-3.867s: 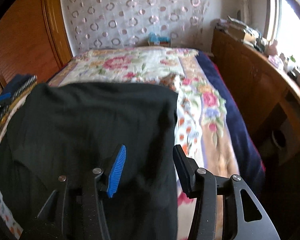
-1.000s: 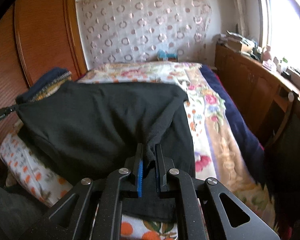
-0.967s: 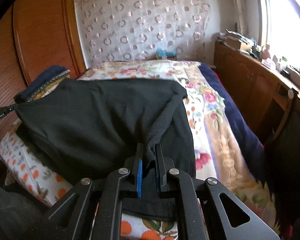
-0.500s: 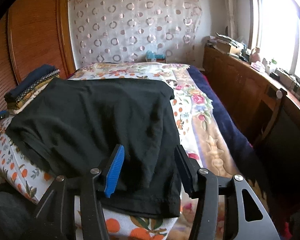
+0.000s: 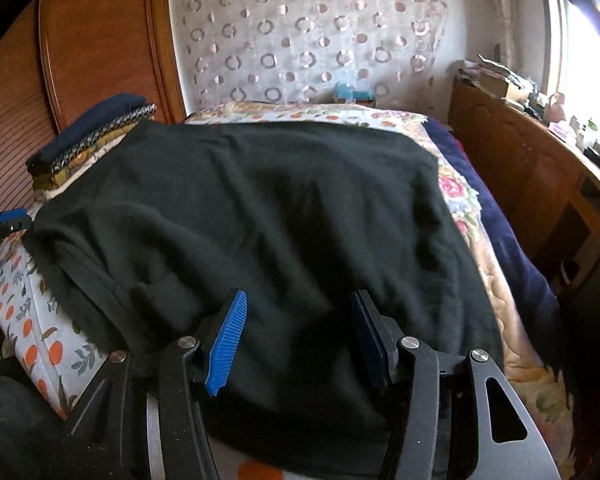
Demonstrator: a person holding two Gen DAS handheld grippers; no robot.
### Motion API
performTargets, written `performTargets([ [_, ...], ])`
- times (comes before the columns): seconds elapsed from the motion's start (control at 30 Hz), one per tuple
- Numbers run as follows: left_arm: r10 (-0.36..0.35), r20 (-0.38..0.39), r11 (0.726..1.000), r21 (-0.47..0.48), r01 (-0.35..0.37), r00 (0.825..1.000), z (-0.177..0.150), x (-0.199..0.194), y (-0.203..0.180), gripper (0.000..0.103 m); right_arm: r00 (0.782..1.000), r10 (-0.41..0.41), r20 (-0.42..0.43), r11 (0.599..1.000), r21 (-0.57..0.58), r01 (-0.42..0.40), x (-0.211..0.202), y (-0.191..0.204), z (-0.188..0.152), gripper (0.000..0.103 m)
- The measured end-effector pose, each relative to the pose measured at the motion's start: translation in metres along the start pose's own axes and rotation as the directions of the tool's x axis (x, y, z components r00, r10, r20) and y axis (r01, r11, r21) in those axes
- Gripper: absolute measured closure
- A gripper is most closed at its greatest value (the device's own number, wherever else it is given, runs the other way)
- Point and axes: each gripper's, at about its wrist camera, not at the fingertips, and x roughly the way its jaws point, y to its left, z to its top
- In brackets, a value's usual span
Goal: Fold small clothes
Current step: 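Open both grippers and release the flattened shirt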
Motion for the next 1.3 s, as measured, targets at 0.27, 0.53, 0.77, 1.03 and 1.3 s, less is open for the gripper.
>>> performTargets([
  [0.27, -0.004, -0.017, 1.000, -0.026, 0.004, 1.000, -0.007, 0.004, 0.007, 0.036, 0.999, -0.034, 0.039, 0.998, -0.042, 0.036, -0.003, 0.010, -0.005, 0.039],
  [0.53, -0.053, -0.001, 0.995, -0.083, 0.053, 0.999, 0.001, 0.003, 0.017, 0.036, 0.998, -0.037, 0.044, 0.998, -0.042, 0.039, -0.002, 0.011, -0.008, 0.038],
  [0.77, -0.103, -0.046, 0.987, -0.130, 0.096, 0.994, 0.011, 0.023, 0.022, 0.036, 0.998, -0.034, 0.046, 0.998, -0.047, 0.036, -0.001, 0.014, -0.010, 0.038],
  [1.03, -0.086, -0.079, 0.993, -0.082, 0.080, 0.993, 0.015, 0.031, 0.010, 0.036, 0.998, -0.036, 0.051, 0.998, -0.048, 0.039, -0.003, 0.014, -0.011, 0.038],
  [1.3, -0.059, -0.077, 0.998, -0.038, 0.056, 0.995, 0.016, 0.035, 0.004, 0.037, 0.998, -0.037, 0.053, 0.998, -0.050, 0.040, -0.002, 0.014, -0.012, 0.038],
])
